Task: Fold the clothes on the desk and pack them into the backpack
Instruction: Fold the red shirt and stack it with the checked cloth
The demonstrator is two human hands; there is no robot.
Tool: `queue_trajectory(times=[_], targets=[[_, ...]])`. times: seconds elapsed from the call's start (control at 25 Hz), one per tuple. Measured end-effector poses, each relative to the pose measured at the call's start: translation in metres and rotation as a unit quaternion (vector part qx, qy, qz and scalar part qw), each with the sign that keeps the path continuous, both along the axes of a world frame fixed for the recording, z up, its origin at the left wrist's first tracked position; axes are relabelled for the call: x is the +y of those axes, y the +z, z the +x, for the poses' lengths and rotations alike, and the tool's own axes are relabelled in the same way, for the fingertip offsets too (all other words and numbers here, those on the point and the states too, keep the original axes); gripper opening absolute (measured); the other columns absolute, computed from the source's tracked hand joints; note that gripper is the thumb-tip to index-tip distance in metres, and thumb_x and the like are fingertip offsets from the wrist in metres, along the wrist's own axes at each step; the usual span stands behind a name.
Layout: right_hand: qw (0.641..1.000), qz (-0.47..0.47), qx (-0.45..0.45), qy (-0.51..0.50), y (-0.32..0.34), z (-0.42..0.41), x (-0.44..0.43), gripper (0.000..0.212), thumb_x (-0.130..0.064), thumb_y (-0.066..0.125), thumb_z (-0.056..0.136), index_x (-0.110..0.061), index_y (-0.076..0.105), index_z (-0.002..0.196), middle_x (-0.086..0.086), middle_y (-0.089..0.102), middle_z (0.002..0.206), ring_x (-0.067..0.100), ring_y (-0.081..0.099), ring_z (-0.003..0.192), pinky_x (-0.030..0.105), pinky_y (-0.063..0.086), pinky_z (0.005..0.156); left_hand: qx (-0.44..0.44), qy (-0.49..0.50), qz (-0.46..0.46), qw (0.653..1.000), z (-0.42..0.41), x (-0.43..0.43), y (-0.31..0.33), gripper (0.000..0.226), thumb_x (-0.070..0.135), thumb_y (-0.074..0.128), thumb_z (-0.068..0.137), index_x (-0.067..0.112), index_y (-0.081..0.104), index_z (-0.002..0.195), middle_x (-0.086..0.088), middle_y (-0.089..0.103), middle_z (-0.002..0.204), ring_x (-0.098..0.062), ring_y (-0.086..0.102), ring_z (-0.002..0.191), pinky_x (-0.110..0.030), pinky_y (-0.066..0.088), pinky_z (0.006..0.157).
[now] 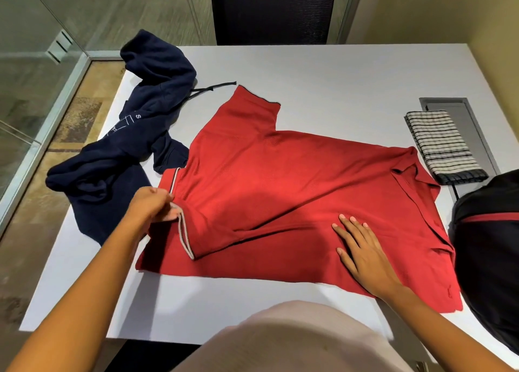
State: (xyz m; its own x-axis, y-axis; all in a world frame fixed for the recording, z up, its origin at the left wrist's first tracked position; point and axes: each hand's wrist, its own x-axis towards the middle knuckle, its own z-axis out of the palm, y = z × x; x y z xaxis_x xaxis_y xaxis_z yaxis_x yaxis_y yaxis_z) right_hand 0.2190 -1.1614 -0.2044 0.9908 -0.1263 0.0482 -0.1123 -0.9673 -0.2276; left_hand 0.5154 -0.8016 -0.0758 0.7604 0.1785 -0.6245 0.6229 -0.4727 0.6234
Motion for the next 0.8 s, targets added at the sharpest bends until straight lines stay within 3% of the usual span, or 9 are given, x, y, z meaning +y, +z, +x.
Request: queue_trajectory(times=[0.08,0.16,0.2,0.28,0.4,0.52,0.64,0.8], targets=[[1.0,-0.001,0.005,0.002,0.0,0.001,0.0,0.053,-0.039,0.031,0.099,-0.016,0.039,0.147,0.007,0.031,0.156,0.024,0.025,0.145,0.046,0.02,0.118,0.038,0.138,-0.216,0.966,0.014,-0.005,-0.001,0.01,-0.001,0.045,0.096,0.001,0.054,0.092,-0.012,0.065,0.075,-0.019,0.068,0.053,-0.028,0.058,0.054],[1.0,0.003,0.009,-0.011,0.001,0.001,0.003,0.053,-0.038,0.031,0.099,-0.015,0.04,0.147,0.007,0.03,0.157,0.025,0.026,0.145,0.047,0.019,0.118,0.008,0.155,-0.274,0.949,0.019,-0.013,-0.011,0.016,0.001,0.042,0.098,0.007,0.052,0.109,-0.01,0.057,0.093,-0.023,0.067,0.074,-0.033,0.057,0.069],[1.0,0.011,0.006,-0.024,0.002,0.001,0.006,0.053,-0.037,0.032,0.099,-0.014,0.04,0.147,0.008,0.029,0.157,0.026,0.025,0.146,0.047,0.019,0.118,-0.035,0.118,-0.249,0.961,0.015,-0.017,-0.022,0.019,0.006,0.044,0.097,0.014,0.051,0.113,-0.009,0.056,0.098,-0.023,0.064,0.082,-0.033,0.055,0.076],[0.999,0.034,-0.01,-0.021,0.001,-0.001,0.019,0.053,-0.034,0.034,0.1,-0.009,0.039,0.147,0.008,0.026,0.158,0.027,0.021,0.147,0.047,0.017,0.119,-0.18,-0.015,-0.096,0.979,-0.013,-0.024,-0.047,0.028,0.013,0.05,0.091,0.019,0.053,0.119,-0.01,0.053,0.117,-0.024,0.057,0.106,-0.035,0.047,0.098],[0.997,0.054,-0.018,0.058,-0.002,-0.004,0.041,0.05,-0.03,0.034,0.101,-0.011,0.038,0.147,0.007,0.022,0.16,0.025,0.017,0.149,0.044,0.014,0.12,-0.336,-0.207,0.064,0.917,-0.07,-0.034,-0.083,0.043,0.003,0.048,0.09,0.007,0.049,0.133,-0.016,0.034,0.144,-0.026,0.033,0.134,-0.036,0.022,0.115],[0.997,0.027,-0.01,0.078,-0.005,0.007,0.038,0.051,-0.032,0.033,0.101,-0.015,0.036,0.149,0.006,0.021,0.16,0.023,0.017,0.149,0.043,0.016,0.119,-0.294,-0.348,0.175,0.873,-0.085,-0.04,-0.112,0.052,0.032,0.034,0.097,0.017,0.037,0.146,-0.012,0.016,0.159,-0.03,0.015,0.145,-0.047,0.008,0.118],[1.0,0.015,-0.004,-0.012,-0.003,0.017,0.027,0.053,-0.034,0.029,0.101,-0.013,0.034,0.15,0.006,0.023,0.16,0.023,0.018,0.148,0.046,0.018,0.119,-0.285,-0.391,0.307,0.819,-0.075,-0.039,-0.126,0.06,0.05,0.015,0.096,0.029,0.025,0.151,-0.008,0.014,0.16,-0.032,0.012,0.147,-0.054,-0.001,0.115],[0.994,0.056,-0.046,-0.08,0.004,0.06,0.003,0.05,-0.028,0.032,0.1,-0.006,0.044,0.143,0.009,0.033,0.155,0.024,0.023,0.147,0.046,0.018,0.12,-0.337,-0.381,0.288,0.811,-0.029,-0.08,-0.108,0.054,0.047,0.025,0.097,0.028,0.036,0.146,-0.005,0.023,0.158,-0.03,0.02,0.145,-0.054,0.004,0.115]])
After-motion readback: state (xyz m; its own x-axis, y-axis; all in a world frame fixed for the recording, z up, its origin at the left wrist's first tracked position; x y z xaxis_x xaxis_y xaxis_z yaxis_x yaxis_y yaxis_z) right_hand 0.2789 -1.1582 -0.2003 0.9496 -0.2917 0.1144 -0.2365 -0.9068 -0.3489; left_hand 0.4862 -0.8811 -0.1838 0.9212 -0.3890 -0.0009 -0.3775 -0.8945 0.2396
